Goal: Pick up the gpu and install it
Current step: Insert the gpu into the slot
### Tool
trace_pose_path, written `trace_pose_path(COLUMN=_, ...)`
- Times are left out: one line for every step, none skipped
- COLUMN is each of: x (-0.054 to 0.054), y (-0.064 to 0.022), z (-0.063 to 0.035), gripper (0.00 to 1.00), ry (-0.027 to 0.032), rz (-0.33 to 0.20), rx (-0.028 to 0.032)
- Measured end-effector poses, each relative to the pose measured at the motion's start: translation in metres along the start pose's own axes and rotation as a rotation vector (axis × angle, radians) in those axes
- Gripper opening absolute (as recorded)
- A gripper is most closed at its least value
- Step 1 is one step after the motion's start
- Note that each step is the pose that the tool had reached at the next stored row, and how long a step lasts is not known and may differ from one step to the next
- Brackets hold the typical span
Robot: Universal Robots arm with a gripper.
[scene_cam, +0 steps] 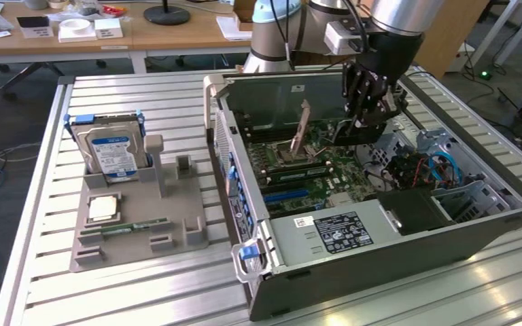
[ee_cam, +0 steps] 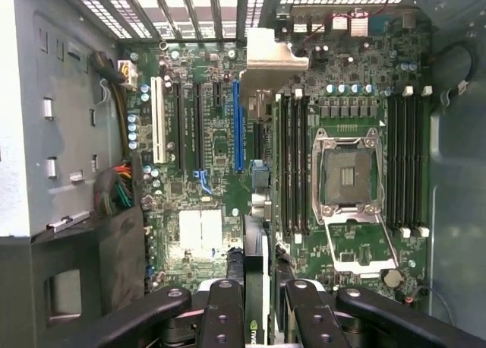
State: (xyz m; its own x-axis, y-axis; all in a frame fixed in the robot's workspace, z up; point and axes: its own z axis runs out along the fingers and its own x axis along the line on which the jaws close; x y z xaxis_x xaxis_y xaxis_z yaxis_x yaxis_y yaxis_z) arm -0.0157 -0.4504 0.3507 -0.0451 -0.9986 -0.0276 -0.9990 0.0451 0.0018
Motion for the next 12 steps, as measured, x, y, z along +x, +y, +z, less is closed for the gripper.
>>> trace_pose_path(x=0.0000, y=0.0000, z=0.0003, gripper=0.26, ry=0.0000, rz=0.000, rx=-0.0001)
trace_pose_path(x=0.0000, y=0.0000, z=0.0003, gripper=0.26, ry=0.0002, rz=0.000, rx=-0.0001)
trace_pose_path(x=0.0000, y=0.0000, z=0.0002, gripper=0.26, ry=0.0002, rz=0.000, rx=-0.0001)
trace_pose_path(x=0.0000, y=0.0000, z=0.0003, gripper=0.26, ry=0.0001, rz=0.000, rx=-0.0001)
trace_pose_path(x=0.0000, y=0.0000, z=0.0003, gripper=0.26, ry=0.0001, rz=0.000, rx=-0.0001)
trace_pose_path(x=0.0000, y=0.0000, z=0.0003, gripper=0.26, ry=0.0001, rz=0.000, rx=-0.0002)
trace_pose_path(x=0.0000, y=0.0000, z=0.0003, gripper=0.26, ry=0.0000, rz=0.000, rx=-0.0001)
trace_pose_path(x=0.0000, y=0.0000, z=0.0003, gripper=0.26, ry=0.0000, rz=0.000, rx=-0.0001)
trace_pose_path(x=0.0000, y=0.0000, z=0.0003, gripper=0.26, ry=0.0001, rz=0.000, rx=-0.0001)
trace_pose_path(x=0.0000, y=0.0000, z=0.0003, gripper=0.26, ry=0.0000, rz=0.000, rx=-0.0001)
trace_pose_path(x=0.0000, y=0.0000, z=0.0003, gripper=0.26, ry=0.0001, rz=0.000, rx=-0.0001)
trace_pose_path(x=0.0000, y=0.0000, z=0.0003, gripper=0.26, ry=0.0000, rz=0.000, rx=-0.0001)
